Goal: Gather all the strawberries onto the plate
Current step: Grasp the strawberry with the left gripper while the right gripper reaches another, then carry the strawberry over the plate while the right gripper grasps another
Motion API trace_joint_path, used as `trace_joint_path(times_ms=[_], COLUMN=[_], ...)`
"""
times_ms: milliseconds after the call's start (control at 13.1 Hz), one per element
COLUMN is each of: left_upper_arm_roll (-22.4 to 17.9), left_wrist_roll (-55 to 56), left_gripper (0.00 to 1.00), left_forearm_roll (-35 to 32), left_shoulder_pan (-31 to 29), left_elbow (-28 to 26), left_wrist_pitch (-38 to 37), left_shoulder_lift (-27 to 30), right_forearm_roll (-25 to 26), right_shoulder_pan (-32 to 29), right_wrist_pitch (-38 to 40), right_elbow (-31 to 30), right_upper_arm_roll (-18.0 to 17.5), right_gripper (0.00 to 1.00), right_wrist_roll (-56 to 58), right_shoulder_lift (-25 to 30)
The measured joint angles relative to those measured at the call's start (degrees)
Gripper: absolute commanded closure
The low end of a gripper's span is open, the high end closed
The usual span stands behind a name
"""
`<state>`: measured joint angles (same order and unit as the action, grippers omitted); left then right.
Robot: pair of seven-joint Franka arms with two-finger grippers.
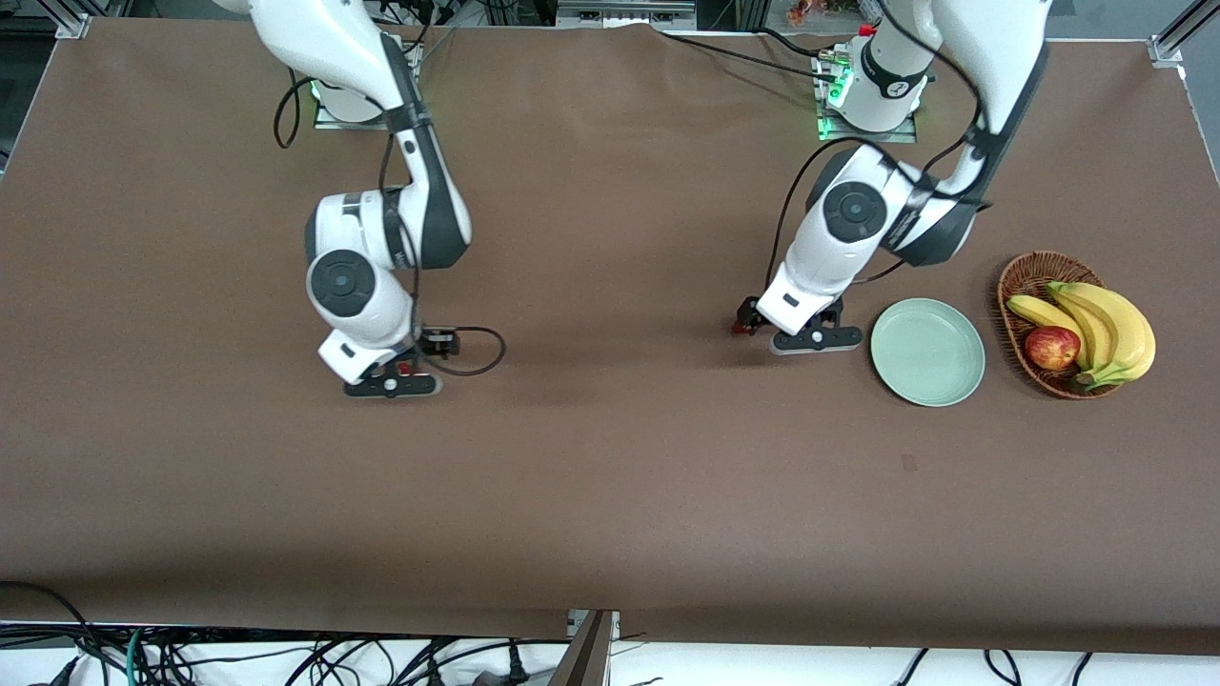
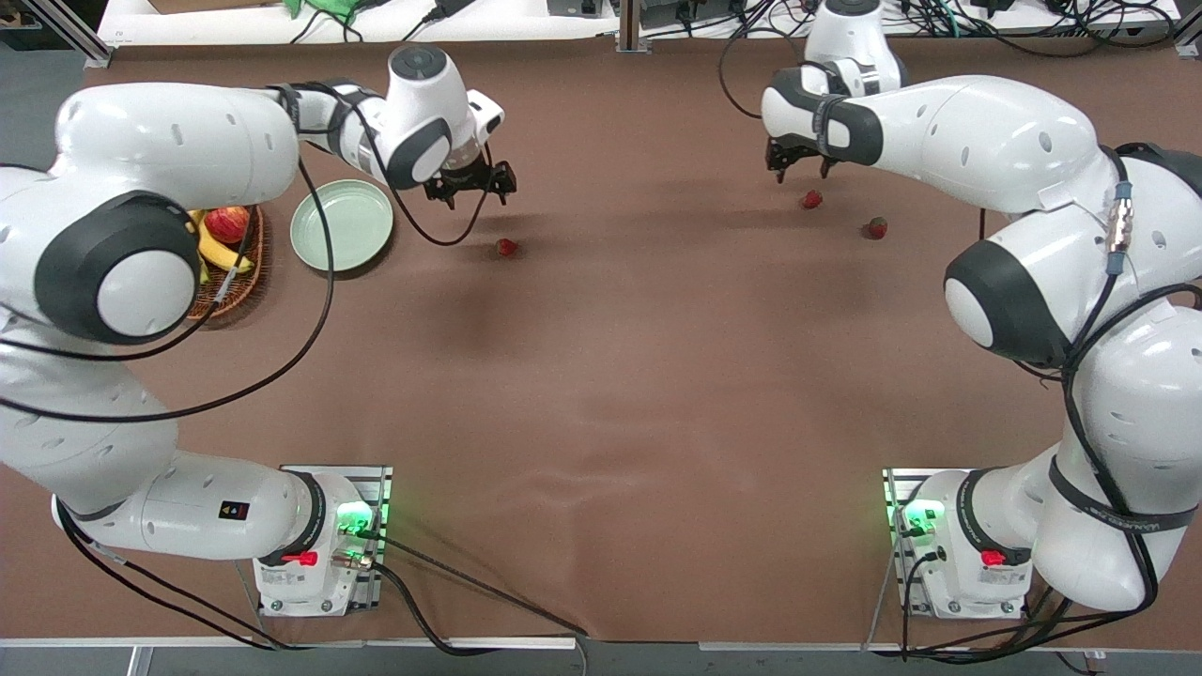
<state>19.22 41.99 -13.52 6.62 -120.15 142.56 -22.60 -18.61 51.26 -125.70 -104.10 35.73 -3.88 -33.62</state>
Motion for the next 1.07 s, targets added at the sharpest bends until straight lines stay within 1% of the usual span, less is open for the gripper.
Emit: trace_joint_path(times_ms=[76, 153, 229, 306, 458, 535, 611, 764, 917, 993, 1069], left_upper_arm_roll=[0.2, 0.5, 0.8, 1.2, 1.4, 1.5, 1.8, 2.3, 2.3, 2.3, 2.3], left_wrist_roll=[3.0, 5.3, 7.0, 7.9, 8.7, 9.3, 10.3, 12.2, 13.1, 13.9, 14.6], left_gripper=[0.00, 0.00, 0.00, 0.00, 0.00, 0.00, 0.09, 0.45, 0.65, 0.74, 0.86], left_forearm_roll=[-2.6, -4.6, -5.6, -6.1, -6.1, -6.1, -6.1, -6.1, -6.1, -6.1, -6.1], left_shoulder_pan=[0.1, 0.1, 0.1, 0.3, 0.7, 0.8, 0.8, 0.9, 1.0, 1.0, 1.0], left_elbow=[0.1, 0.1, 0.2, 0.3, 0.3, 0.3, 0.3, 0.3, 0.1, 0.1, 0.0], left_wrist_pitch=[1.5, 2.4, 2.9, 3.3, 3.4, 3.4, 3.3, 3.3, 3.2, 3.1, 3.0], left_shoulder_lift=[-2.2, -4.1, -5.5, -6.6, -7.4, -7.4, -7.4, -7.4, -7.4, -7.4, -7.4], right_forearm_roll=[-0.3, -1.5, -4.2, -7.1, -10.9, -12.4, -13.1, -13.5, -13.5, -13.5, -13.6], right_shoulder_pan=[-1.3, -2.5, -3.4, -3.9, -4.0, -3.9, -3.9, -3.8, -4.0, -4.4, -5.1], right_wrist_pitch=[-0.9, -1.5, -1.6, -1.6, -1.9, -2.5, -3.5, -4.6, -4.9, -5.0, -5.2], right_elbow=[-1.0, -1.6, -2.1, -2.4, -2.6, -2.6, -2.6, -2.6, -2.6, -2.6, -2.6], right_upper_arm_roll=[0.0, 0.0, -0.1, -0.1, -0.4, -0.7, -1.3, -2.4, -2.4, -2.3, -2.2], right_gripper=[0.17, 0.17, 0.17, 0.17, 0.17, 0.19, 0.24, 0.30, 0.32, 0.32, 0.33], right_wrist_roll=[1.5, 2.6, 3.8, 5.1, 5.8, 6.0, 6.0, 6.0, 7.1, 8.2, 9.7], right_shoulder_lift=[-0.2, -0.6, -1.1, -1.8, -2.9, -3.6, -4.3, -5.2, -5.5, -5.5, -5.5])
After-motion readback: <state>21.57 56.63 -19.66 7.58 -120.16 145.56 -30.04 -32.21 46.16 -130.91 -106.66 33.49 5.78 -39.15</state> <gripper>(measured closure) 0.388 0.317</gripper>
